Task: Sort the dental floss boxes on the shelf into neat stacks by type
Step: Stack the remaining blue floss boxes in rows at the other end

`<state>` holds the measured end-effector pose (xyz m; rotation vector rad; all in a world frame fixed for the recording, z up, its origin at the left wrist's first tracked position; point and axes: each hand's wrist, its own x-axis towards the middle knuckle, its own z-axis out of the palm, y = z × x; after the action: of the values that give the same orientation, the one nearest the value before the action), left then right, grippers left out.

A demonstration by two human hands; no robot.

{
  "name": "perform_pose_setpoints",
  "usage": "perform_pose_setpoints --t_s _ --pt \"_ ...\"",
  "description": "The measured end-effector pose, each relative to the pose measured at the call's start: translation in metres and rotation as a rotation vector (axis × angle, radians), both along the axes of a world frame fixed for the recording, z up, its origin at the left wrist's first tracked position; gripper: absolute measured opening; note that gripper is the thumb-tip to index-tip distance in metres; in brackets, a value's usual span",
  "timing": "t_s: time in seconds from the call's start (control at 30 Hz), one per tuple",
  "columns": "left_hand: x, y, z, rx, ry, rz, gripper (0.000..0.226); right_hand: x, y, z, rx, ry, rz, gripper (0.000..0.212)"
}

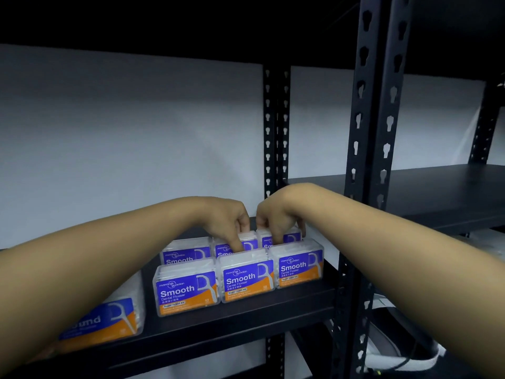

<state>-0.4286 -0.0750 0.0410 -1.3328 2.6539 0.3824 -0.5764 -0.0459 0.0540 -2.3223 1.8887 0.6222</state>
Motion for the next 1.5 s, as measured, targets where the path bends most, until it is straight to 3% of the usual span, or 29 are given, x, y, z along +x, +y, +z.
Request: perform_pose_setpoints --t_s 0.47,0.83,0.97,1.1,1.27,1.37,1.5 --pt "0.068 0.013 0.013 0.043 -0.019 0.183 0.036 -0.001 0.0 0.002 0.035 -0.071 -0.048 0.048" --pt "0.072 0.02 0.006 -0.101 0.045 0.132 0.027 -0.001 0.0 0.002 0.043 -0.084 -0.041 0.038" --pt "0.074 0.02 0.004 -0.094 0.061 0.119 0.028 0.0 0.003 0.002 0.035 -0.099 -0.04 0.05" --pt "0.076 0.031 0.018 -0.036 0.113 0.167 0.05 -0.002 0.013 0.006 -0.06 -0.207 -0.029 0.072" --pt "0.07 0.077 0.02 -0.321 0.373 0.178 0.045 -0.01 0.046 0.002 -0.365 -0.528 0.091 0.064" --pt "0.062 0.099 -0.001 -0.444 0.328 0.239 0.049 -0.015 0.058 -0.015 -0.428 -0.64 0.118 0.056" --pt "0.052 0.101 -0.024 -0.47 0.234 0.353 0.053 -0.023 0.057 -0.043 -0.48 -0.668 0.095 0.051"
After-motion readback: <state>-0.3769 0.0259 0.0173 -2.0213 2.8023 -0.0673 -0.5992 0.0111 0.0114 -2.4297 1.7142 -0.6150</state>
